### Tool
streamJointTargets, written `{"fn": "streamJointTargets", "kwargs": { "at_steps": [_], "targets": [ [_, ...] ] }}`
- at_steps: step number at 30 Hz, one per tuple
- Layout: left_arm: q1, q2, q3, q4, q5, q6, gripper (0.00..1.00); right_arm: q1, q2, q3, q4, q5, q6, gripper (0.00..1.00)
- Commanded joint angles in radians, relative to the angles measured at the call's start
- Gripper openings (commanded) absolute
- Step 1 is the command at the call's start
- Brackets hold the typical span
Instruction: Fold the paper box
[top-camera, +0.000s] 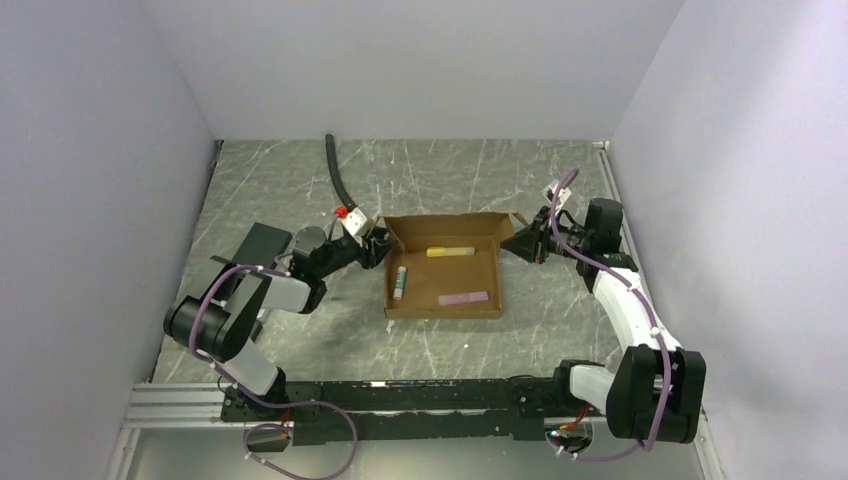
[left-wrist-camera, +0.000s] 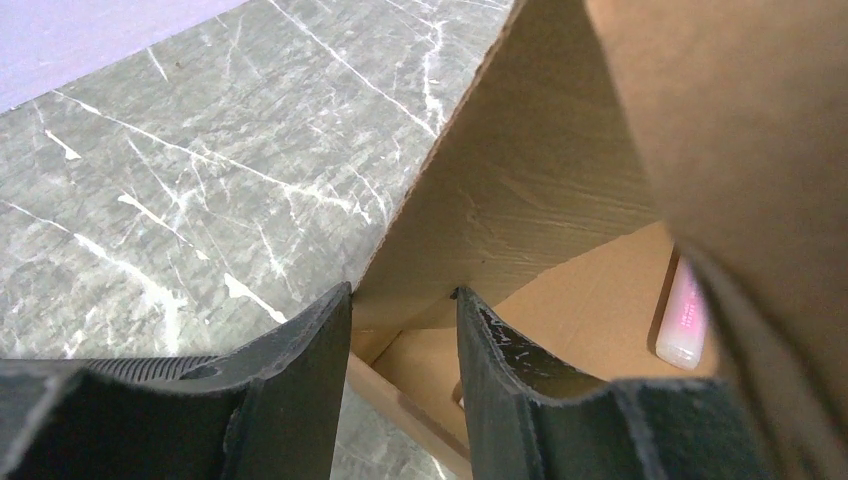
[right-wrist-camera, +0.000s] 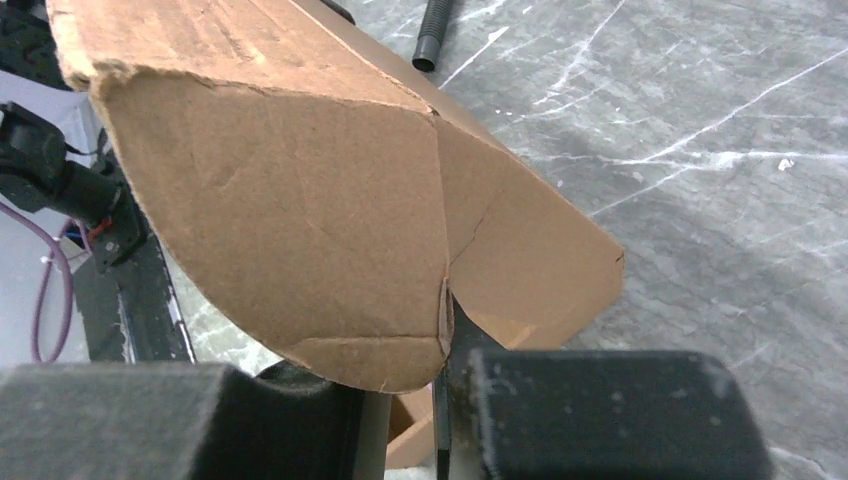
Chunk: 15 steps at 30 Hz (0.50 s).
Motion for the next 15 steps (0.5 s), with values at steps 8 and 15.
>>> {"fn": "streamJointTargets", "kwargs": {
  "at_steps": [8,15],
  "targets": [
    [-0.007,-0.027,-0.014,0.037,0.060,-0.049,0.47,0.032,0.057,0.057,0.078,-0.104,0.174,0.20],
    [-0.002,-0.040,-0.009,0.022,0.076,-0.058,0.48,0.060,0.097,0.105,0.024,-0.080,0.166,0.21]
  ]
}}
